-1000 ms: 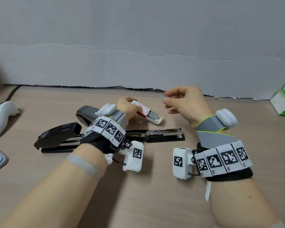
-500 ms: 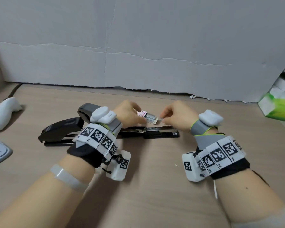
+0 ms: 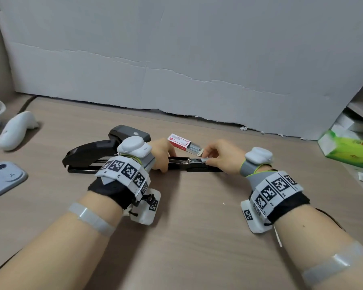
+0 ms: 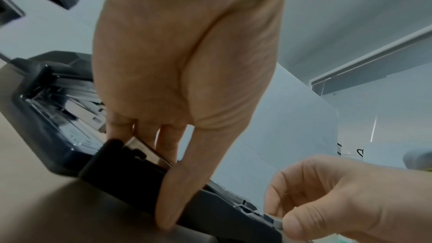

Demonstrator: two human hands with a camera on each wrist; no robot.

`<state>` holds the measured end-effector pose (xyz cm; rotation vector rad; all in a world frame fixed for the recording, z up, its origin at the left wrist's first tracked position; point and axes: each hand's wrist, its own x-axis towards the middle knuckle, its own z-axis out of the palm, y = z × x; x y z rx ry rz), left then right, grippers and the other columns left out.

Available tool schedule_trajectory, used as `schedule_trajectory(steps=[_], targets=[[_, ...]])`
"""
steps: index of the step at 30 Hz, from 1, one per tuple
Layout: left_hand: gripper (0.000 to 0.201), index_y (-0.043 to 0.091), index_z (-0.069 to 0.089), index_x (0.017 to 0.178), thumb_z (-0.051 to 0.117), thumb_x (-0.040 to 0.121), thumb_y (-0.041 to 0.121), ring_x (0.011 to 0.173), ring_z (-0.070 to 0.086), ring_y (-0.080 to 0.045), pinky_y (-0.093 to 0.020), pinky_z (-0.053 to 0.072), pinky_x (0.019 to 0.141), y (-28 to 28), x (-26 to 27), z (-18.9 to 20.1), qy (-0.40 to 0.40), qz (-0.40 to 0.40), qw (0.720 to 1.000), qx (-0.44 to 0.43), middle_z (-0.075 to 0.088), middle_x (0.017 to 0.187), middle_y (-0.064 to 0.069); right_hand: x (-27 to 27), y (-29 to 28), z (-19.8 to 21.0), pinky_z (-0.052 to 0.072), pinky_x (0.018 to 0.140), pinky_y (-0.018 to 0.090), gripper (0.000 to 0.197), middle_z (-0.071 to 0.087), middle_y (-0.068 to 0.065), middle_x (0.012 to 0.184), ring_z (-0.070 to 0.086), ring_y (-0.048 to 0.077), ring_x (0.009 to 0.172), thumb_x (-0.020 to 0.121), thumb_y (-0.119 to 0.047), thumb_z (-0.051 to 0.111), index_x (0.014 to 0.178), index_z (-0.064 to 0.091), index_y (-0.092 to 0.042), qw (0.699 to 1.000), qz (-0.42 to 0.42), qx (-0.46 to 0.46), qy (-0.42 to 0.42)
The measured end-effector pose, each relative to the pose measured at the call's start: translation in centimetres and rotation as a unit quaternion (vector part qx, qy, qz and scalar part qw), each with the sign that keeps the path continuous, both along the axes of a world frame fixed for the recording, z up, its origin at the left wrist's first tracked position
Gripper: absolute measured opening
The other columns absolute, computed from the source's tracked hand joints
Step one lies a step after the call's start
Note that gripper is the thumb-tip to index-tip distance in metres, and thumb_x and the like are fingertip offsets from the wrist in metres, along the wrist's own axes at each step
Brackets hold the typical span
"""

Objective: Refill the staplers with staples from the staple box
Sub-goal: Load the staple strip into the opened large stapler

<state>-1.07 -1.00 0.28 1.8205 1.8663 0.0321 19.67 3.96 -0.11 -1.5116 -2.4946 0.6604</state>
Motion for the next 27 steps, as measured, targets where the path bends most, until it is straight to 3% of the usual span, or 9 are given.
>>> schedule_trajectory(steps=[6, 10, 13, 18, 21, 24, 27], targets=[[0.047, 0.022, 0.067, 0.12, 0.065, 0.078, 0.001, 0.086, 0.06, -0.019, -0.023, 0.045, 0.07, -0.1, -0.1, 0.1, 0.001, 0.0, 1.0, 0.009, 0.069, 0.108, -0.003, 0.2, 0.0, 0.0, 0.046, 0.07, 0.028, 0.011, 0.069, 0.005, 0.086, 0.061, 0.019, 0.077, 0.081, -0.011, 0.071, 0.087, 0.068, -0.02, 1.0, -0.005, 0.003, 0.015], [0.048, 0.022, 0.066, 0.12, 0.064, 0.078, 0.001, 0.088, 0.06, -0.019, -0.023, 0.045, 0.07, -0.1, 0.0, -0.1, 0.004, 0.007, 1.0, 0.015, 0.068, 0.106, -0.001, 0.4, -0.1, 0.1, 0.041, 0.061, 0.019, 0.012, 0.062, -0.004, 0.08, 0.057, 0.015, 0.074, 0.083, -0.01, 0.069, 0.087, 0.065, -0.021, 1.0, -0.003, 0.005, 0.006], [0.048, 0.022, 0.066, 0.12, 0.064, 0.078, 0.0, 0.088, 0.06, -0.02, -0.023, 0.045, 0.07, -0.1, 0.0, -0.1, 0.003, 0.008, 1.0, 0.014, 0.069, 0.11, -0.003, 0.4, -0.1, 0.1, 0.042, 0.062, 0.022, 0.012, 0.06, -0.006, 0.077, 0.057, 0.015, 0.074, 0.083, -0.01, 0.069, 0.088, 0.065, -0.02, 1.0, -0.002, 0.005, 0.004], [0.047, 0.021, 0.067, 0.12, 0.063, 0.078, 0.0, 0.087, 0.059, -0.019, -0.023, 0.045, 0.071, 0.0, 0.1, -0.1, 0.004, 0.01, 1.0, 0.019, 0.066, 0.105, -0.001, 0.4, 0.1, 0.1, 0.049, 0.073, 0.031, 0.012, 0.063, 0.0, 0.082, 0.058, 0.018, 0.076, 0.083, -0.011, 0.069, 0.086, 0.064, -0.021, 1.0, -0.001, 0.004, -0.007], [0.046, 0.021, 0.066, 0.12, 0.064, 0.079, 0.001, 0.086, 0.058, -0.019, -0.023, 0.045, 0.071, 0.0, 0.1, -0.1, 0.005, 0.01, 1.0, 0.017, 0.068, 0.109, -0.003, 0.6, 0.0, 0.3, 0.046, 0.069, 0.028, 0.014, 0.06, 0.0, 0.085, 0.056, 0.018, 0.076, 0.082, -0.01, 0.069, 0.086, 0.062, -0.021, 1.0, 0.002, 0.006, -0.017], [0.046, 0.022, 0.066, 0.12, 0.066, 0.079, 0.001, 0.087, 0.058, -0.018, -0.024, 0.045, 0.072, 0.0, 0.1, -0.2, 0.009, 0.011, 1.0, 0.02, 0.066, 0.105, -0.001, 1.1, -0.1, 0.6, 0.043, 0.064, 0.024, 0.017, 0.057, 0.0, 0.089, 0.055, 0.018, 0.08, 0.082, -0.008, 0.068, 0.092, 0.064, -0.021, 1.0, 0.007, 0.012, -0.022], [0.047, 0.023, 0.066, 0.12, 0.066, 0.078, 0.001, 0.089, 0.06, -0.02, -0.025, 0.048, 0.073, 0.0, 0.1, -0.3, 0.009, 0.013, 1.0, 0.022, 0.068, 0.109, -0.002, 1.2, -0.4, 0.6, 0.048, 0.078, 0.026, 0.03, 0.056, -0.003, 0.098, 0.058, 0.02, 0.089, 0.083, -0.005, 0.063, 0.108, 0.069, -0.022, 0.999, 0.019, 0.011, -0.03]])
